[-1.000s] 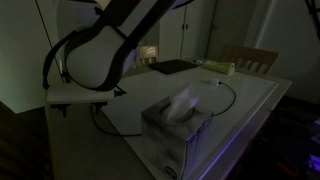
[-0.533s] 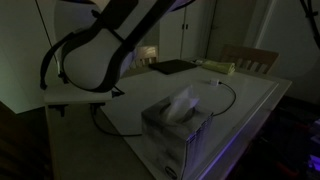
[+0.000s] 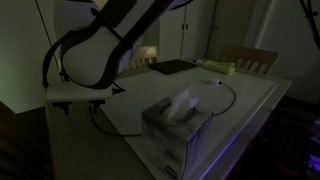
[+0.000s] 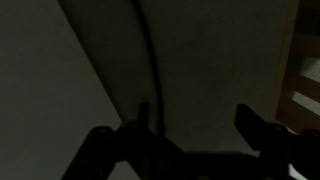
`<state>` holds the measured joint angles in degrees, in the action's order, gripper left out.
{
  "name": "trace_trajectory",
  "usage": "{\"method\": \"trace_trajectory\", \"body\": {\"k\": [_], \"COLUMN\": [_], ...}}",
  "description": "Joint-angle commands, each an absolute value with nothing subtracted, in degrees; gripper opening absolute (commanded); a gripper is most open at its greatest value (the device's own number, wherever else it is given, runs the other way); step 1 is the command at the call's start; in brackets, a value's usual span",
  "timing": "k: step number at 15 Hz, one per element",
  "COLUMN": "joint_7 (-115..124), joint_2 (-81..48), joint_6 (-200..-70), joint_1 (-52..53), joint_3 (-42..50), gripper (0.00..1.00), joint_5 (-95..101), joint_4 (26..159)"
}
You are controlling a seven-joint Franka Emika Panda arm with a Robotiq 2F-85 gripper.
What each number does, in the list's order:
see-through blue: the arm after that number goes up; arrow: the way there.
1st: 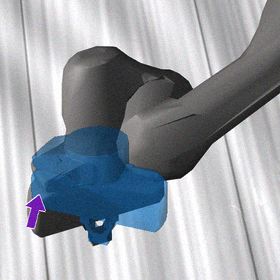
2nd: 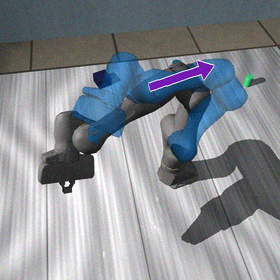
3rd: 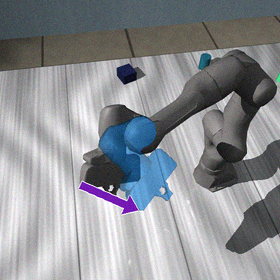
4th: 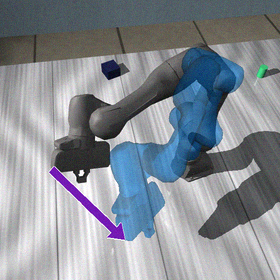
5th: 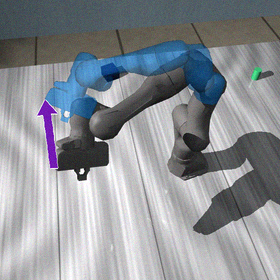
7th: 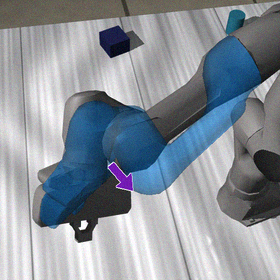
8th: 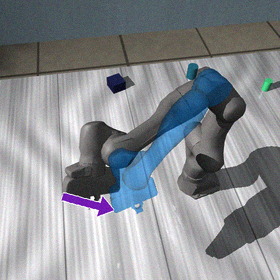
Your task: Move the ends of the charger to the middle
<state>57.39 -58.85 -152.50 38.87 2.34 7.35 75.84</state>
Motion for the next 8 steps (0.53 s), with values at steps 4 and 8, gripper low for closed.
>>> {"method": "trace_trajectory", "body": {"k": [4,8], "joint_7": [51.12,49.44], "joint_2": [-60.62,-61.18], "joint_6": [-136.43,-132.72], "joint_1": [38.12,38.03], "joint_3": [1.19,0.61], "gripper": [0.75,0.59], "joint_5": [6.91,6.74], "joint_4": [71.80,69.93]}}
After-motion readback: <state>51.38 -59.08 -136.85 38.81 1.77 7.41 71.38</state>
